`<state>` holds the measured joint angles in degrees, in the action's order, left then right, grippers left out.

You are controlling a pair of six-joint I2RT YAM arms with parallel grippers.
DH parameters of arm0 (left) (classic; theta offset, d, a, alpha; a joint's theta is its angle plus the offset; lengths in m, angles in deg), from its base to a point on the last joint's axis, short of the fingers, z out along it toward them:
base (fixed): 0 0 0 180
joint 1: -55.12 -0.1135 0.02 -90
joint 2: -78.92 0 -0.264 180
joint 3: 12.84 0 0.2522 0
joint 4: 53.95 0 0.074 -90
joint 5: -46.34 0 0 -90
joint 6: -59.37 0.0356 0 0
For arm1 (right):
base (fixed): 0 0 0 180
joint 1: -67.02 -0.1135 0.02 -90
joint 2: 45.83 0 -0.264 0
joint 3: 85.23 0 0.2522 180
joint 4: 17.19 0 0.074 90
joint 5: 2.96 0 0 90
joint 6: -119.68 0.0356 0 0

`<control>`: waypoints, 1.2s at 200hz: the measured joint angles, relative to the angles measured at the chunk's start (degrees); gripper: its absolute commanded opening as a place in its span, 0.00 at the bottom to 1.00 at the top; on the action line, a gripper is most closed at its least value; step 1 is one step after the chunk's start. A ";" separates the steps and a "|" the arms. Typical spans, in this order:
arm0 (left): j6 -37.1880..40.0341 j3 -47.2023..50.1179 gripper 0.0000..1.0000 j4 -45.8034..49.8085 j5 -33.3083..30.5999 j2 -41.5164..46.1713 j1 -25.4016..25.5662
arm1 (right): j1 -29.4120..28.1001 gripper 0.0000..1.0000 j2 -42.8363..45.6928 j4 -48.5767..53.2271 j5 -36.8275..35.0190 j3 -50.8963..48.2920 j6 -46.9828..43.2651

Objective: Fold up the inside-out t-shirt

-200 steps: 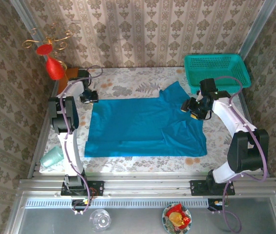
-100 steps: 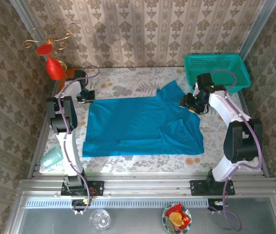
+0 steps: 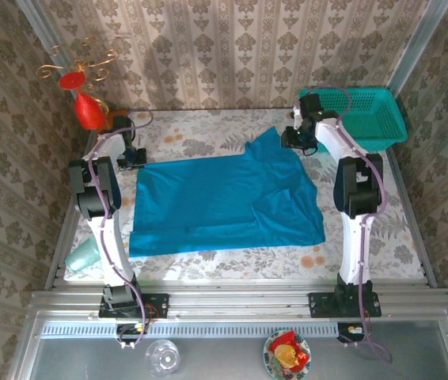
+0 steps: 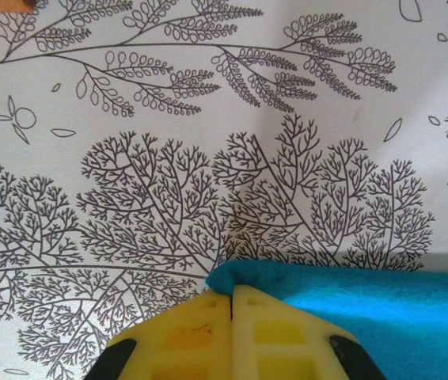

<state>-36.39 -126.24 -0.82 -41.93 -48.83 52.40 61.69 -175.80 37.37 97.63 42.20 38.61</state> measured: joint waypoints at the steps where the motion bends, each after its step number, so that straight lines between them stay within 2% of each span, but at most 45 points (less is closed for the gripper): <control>1: -0.02 0.02 0.00 -0.02 0.00 0.02 0.00 | -0.02 0.37 -0.55 -0.02 0.00 0.68 -0.28; 56: -0.26 0.61 0.00 -0.85 0.85 0.35 0.00 | -0.48 0.35 -21.11 6.60 -3.63 33.07 -8.66; 71: -0.26 0.59 0.00 -0.85 1.03 0.35 0.00 | -0.59 0.35 -24.24 7.85 -4.61 38.49 -10.54; 156: -0.24 0.00 0.00 0.00 0.35 0.20 0.79 | -2.95 0.32 -25.79 7.91 -10.62 39.58 -17.99; 240: -0.24 0.00 0.00 0.04 -0.07 0.20 1.20 | -5.60 0.33 -23.67 10.99 -12.96 38.21 -15.32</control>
<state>-36.63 -126.24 -0.77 -41.99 -48.63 53.60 56.10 -199.47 48.36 84.67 80.40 23.29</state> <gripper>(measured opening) 0.062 0.332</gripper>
